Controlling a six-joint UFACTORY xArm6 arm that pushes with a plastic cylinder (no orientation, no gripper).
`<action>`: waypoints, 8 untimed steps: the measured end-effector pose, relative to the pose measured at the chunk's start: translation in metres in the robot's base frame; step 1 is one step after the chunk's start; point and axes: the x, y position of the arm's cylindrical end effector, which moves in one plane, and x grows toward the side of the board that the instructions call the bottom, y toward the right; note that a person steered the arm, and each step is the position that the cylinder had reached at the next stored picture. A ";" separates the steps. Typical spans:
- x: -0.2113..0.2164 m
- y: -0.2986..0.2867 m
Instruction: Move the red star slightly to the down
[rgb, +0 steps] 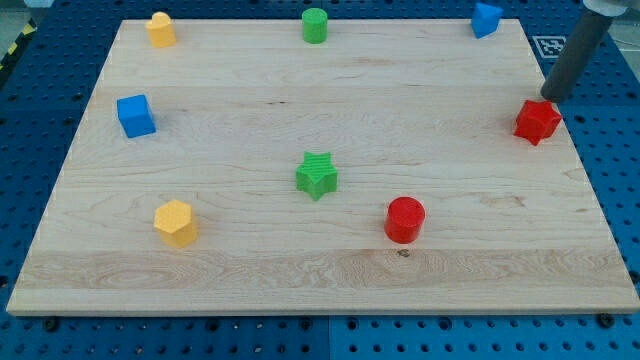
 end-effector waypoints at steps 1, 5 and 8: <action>0.004 -0.002; 0.034 -0.025; 0.038 -0.040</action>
